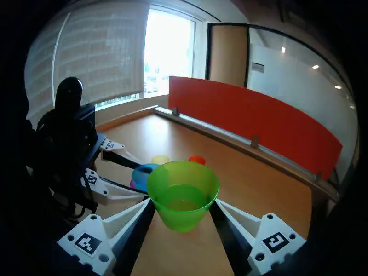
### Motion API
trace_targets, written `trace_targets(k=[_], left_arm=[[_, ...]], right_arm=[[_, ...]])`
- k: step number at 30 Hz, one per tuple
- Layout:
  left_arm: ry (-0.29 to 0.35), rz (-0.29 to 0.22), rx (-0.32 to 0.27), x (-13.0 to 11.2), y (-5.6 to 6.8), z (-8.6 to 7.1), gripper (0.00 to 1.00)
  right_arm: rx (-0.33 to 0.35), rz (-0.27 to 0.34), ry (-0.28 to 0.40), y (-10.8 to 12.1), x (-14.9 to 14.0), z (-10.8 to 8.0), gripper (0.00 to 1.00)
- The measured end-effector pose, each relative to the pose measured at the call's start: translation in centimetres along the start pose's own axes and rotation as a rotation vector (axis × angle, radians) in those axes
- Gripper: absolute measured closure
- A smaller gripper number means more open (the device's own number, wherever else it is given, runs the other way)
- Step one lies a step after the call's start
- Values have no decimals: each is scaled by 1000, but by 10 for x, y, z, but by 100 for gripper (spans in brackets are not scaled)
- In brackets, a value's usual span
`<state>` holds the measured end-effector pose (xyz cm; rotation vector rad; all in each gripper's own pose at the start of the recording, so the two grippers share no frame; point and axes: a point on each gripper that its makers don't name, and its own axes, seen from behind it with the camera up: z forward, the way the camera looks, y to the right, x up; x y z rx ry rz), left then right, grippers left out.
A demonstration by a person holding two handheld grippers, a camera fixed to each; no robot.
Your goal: Pour water
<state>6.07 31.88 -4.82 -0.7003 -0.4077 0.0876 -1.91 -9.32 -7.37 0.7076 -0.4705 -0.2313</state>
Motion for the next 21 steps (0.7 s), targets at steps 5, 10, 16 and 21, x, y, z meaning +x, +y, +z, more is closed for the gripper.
trace_targets(k=[5, 10, 16, 21], left_arm=[[-19, 2, 6, -18, 2, 18, 15], [-34, 1, -4, -33, 5, 35, 15], [-69, 12, 6, -56, 5, 51, 15], [-99, 4, 29, -72, 1, 61, 15]], right_arm=[[-1, 12, 7, 9, 5, 7, 16], [-10, 3, 9, 21, 7, 13, 15], [-19, -2, 10, 34, 10, 21, 15], [-25, -3, 12, 44, 10, 27, 16]])
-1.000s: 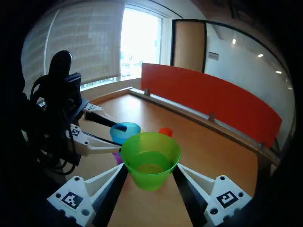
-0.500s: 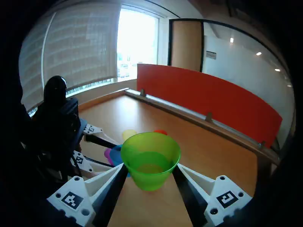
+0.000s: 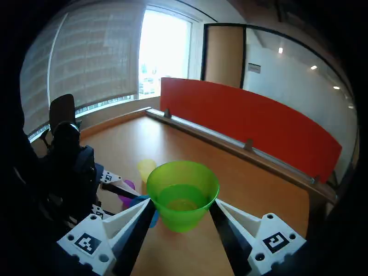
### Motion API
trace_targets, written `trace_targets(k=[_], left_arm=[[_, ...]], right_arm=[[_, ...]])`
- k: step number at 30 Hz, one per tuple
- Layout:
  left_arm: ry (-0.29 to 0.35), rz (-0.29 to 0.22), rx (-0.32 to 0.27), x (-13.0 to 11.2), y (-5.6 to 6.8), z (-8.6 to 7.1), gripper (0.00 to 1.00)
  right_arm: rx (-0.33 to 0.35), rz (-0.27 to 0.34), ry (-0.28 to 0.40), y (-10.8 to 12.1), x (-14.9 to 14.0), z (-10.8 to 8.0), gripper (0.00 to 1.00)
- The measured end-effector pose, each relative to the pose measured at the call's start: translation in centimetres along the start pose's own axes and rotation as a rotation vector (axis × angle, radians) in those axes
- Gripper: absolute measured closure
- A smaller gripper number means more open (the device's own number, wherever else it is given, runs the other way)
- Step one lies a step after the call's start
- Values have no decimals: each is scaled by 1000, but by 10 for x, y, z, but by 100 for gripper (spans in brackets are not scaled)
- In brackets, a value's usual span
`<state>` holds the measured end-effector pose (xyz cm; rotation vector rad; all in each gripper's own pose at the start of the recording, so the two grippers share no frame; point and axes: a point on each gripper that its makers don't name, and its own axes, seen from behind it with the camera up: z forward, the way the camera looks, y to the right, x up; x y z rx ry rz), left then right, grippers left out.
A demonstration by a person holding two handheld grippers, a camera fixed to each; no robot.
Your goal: Pour water
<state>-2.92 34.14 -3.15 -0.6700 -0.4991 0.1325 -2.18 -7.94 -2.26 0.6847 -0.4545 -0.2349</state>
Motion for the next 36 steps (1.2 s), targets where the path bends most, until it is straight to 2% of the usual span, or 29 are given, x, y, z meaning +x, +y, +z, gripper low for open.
trace_targets(k=[5, 14, 18, 23, 36], left_arm=[[-20, -12, 19, -11, 0, 12, 15], [-26, 15, 43, -17, 5, 33, 15], [-33, 6, 54, -20, 4, 39, 15], [-47, -2, 65, -28, 5, 44, 15], [-62, 29, 93, -36, 6, 46, 14]], right_arm=[[3, 6, 2, 6, -1, 6, 16], [11, 9, -1, 12, -2, 15, 15], [16, 9, -3, 13, -3, 18, 15], [20, 8, -8, 15, -5, 20, 16], [27, 2, -16, 20, -7, 29, 16]])
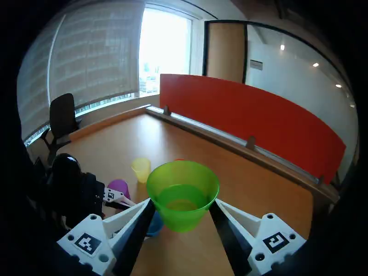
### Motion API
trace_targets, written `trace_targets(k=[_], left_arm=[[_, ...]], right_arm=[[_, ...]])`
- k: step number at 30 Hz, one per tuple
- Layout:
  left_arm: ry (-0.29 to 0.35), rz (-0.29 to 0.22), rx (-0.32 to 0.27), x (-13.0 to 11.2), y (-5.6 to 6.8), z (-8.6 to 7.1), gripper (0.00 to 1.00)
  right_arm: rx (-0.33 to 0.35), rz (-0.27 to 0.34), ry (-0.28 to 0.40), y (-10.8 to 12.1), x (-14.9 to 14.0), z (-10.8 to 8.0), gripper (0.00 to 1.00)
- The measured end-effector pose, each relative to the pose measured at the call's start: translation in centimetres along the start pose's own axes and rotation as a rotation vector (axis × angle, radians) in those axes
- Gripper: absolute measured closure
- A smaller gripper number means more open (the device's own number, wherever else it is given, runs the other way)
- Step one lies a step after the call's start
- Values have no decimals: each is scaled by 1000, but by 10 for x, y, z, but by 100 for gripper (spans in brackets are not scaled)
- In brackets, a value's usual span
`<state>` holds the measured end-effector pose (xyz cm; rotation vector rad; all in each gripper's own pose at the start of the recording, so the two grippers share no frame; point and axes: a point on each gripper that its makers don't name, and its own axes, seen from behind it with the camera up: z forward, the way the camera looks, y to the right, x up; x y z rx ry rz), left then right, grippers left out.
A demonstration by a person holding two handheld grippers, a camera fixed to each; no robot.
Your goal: Pour water
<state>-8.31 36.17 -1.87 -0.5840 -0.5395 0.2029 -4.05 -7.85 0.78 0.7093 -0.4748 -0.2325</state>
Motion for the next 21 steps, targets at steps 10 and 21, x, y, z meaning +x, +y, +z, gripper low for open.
trace_targets(k=[10, 21], left_arm=[[-47, 33, 32, -14, -5, -3, 7], [-50, -12, 18, -16, 2, -39, 7]], right_arm=[[3, 5, -7, 2, -5, 7, 15], [6, 9, -6, 10, -11, 30, 16]])
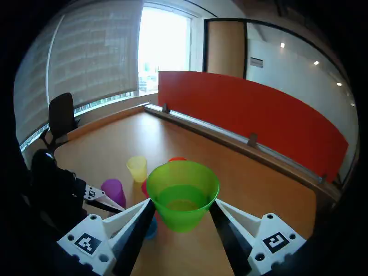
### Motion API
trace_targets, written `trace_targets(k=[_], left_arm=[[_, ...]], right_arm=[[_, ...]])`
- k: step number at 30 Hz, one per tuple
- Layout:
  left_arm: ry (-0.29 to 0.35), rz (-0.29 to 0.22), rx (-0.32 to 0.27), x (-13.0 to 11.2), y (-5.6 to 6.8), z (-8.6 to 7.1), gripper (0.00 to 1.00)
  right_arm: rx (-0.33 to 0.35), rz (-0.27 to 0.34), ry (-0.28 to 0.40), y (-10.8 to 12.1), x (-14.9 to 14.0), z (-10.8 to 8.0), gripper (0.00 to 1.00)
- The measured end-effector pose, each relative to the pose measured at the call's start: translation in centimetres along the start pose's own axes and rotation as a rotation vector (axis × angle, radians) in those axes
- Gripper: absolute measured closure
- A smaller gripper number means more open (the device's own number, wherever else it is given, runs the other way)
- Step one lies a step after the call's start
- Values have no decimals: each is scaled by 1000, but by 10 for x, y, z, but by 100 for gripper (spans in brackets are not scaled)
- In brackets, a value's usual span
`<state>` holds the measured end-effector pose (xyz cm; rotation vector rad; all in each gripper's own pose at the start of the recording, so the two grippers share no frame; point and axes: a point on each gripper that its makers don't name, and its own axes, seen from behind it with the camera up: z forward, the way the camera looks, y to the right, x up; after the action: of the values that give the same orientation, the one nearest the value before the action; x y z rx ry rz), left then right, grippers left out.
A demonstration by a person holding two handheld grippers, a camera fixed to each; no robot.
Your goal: Pour water
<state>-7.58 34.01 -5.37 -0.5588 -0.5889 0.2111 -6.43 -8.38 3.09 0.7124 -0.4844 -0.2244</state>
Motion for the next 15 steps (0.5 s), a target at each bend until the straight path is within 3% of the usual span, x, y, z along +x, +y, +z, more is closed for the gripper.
trace_targets(k=[6, 15], left_arm=[[1, -31, 6, 0, 0, -31, 7], [21, -104, 67, 6, -22, -73, 7]], right_arm=[[6, -8, -1, 6, -3, 20, 15], [17, -12, 3, 13, -8, 54, 16]])
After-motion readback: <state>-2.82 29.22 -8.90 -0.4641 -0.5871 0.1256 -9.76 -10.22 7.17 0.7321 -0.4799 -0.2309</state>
